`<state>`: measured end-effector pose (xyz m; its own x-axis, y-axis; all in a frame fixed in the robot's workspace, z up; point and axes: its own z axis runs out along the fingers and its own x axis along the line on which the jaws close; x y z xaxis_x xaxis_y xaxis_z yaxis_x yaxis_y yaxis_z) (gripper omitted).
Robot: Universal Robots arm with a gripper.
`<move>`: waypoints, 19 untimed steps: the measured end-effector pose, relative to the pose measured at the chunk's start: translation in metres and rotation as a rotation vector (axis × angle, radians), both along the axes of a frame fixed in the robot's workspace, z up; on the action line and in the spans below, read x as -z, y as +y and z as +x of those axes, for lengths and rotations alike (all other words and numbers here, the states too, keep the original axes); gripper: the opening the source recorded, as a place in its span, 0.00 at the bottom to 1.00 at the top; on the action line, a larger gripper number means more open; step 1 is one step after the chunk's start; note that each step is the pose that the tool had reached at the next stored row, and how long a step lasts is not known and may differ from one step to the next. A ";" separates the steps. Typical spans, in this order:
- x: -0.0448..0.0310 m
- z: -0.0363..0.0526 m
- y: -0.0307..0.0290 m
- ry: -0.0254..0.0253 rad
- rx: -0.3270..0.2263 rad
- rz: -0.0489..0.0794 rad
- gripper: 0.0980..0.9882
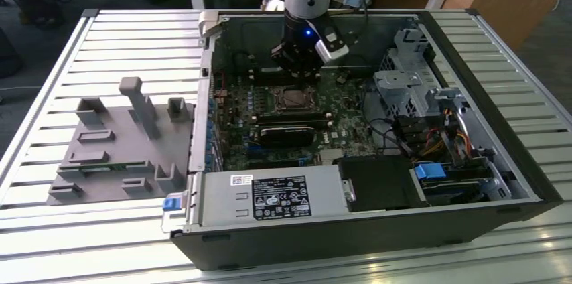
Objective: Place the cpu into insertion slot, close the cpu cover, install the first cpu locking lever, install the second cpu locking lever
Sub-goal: 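Install the first cpu locking lever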
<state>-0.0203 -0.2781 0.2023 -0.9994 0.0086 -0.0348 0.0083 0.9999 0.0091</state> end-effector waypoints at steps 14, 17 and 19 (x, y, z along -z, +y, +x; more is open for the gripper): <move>0.0028 0.0000 0.0002 0.0002 0.000 -0.008 0.01; 0.0036 -0.0001 0.0003 0.0004 0.000 -0.012 0.01; 0.0045 0.0000 0.0008 0.0003 0.000 -0.013 0.01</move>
<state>-0.0203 -0.2774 0.1978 -0.9994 0.0082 -0.0346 0.0084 1.0000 -0.0034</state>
